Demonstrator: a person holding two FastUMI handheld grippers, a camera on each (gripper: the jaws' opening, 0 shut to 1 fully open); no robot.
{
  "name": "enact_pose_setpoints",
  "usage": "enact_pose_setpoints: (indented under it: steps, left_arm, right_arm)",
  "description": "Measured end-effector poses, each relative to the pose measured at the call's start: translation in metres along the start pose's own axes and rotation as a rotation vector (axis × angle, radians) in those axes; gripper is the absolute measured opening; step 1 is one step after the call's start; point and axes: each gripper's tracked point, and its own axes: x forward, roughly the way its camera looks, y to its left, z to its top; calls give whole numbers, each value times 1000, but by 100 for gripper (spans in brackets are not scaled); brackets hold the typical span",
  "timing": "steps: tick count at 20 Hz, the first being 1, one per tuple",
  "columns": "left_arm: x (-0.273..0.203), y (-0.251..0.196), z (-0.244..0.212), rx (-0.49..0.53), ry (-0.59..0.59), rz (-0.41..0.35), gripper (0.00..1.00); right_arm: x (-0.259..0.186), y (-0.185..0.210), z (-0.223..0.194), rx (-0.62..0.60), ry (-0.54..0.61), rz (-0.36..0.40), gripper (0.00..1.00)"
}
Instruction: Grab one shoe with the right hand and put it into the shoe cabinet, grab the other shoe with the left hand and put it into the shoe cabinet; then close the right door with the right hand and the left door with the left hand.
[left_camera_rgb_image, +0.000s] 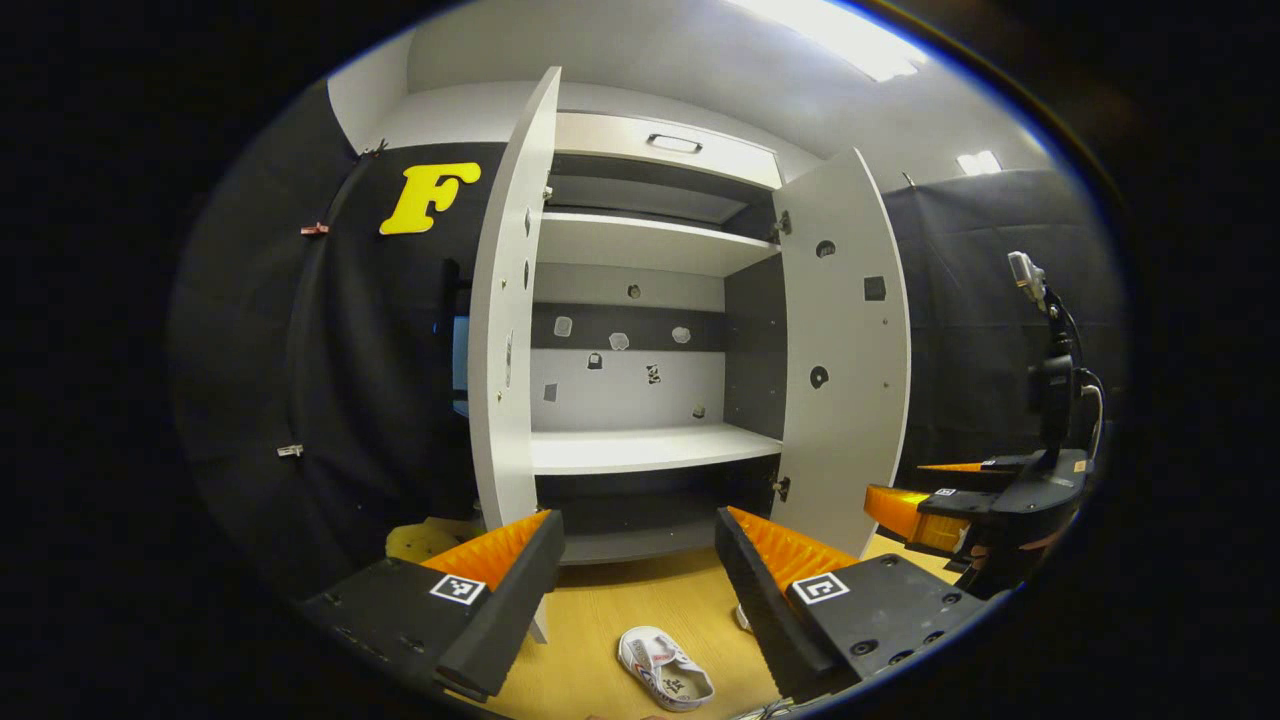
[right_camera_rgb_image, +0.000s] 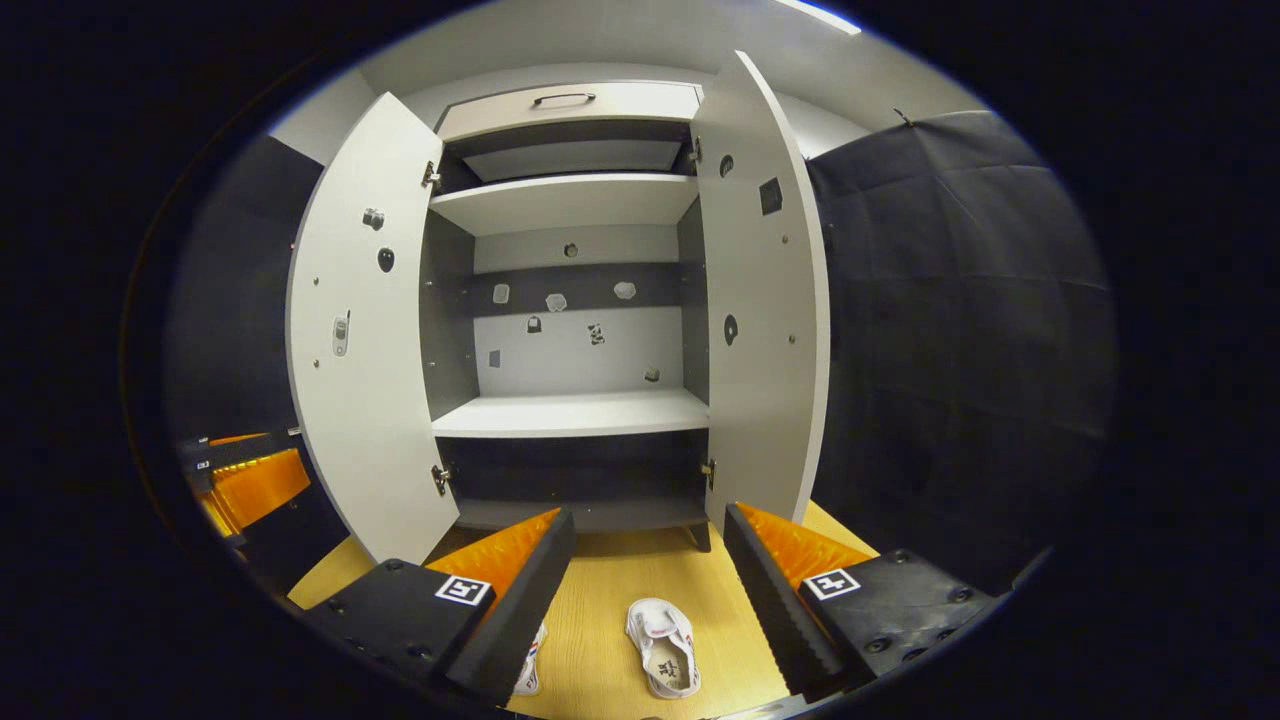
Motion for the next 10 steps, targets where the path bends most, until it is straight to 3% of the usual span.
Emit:
enact_pose_setpoints:
  steps: [10]
  left_arm:
    - [4, 1, -46, -18, 98, -17, 95]
  right_arm:
    - [22, 6, -112, 5, 313, 40, 98]
